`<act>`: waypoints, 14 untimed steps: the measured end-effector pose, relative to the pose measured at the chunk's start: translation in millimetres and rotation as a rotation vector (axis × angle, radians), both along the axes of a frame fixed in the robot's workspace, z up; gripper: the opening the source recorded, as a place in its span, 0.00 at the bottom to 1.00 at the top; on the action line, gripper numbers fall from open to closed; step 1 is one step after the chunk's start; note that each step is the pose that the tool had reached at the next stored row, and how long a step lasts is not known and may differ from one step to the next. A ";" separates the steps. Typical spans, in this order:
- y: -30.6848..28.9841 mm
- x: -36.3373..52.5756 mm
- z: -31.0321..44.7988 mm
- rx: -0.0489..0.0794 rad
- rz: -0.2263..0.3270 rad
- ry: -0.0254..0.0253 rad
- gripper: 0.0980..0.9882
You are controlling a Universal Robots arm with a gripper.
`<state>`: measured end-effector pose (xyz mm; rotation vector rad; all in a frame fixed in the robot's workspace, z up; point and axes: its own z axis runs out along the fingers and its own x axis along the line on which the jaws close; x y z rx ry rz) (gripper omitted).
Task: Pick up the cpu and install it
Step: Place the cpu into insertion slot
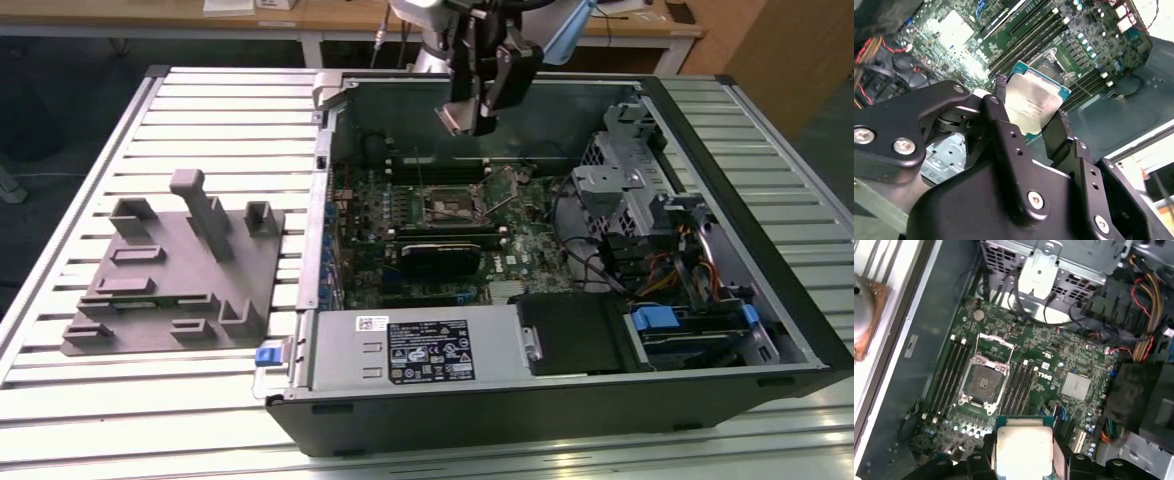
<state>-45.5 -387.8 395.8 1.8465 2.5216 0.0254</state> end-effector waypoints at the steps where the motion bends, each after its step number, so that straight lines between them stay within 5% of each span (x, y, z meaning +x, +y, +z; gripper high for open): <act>1: 0.0 0.0 -0.3 0.000 -0.018 -0.0001 0.50; 14: 0.0 0.0 -4.4 0.000 -0.250 0.0000 0.50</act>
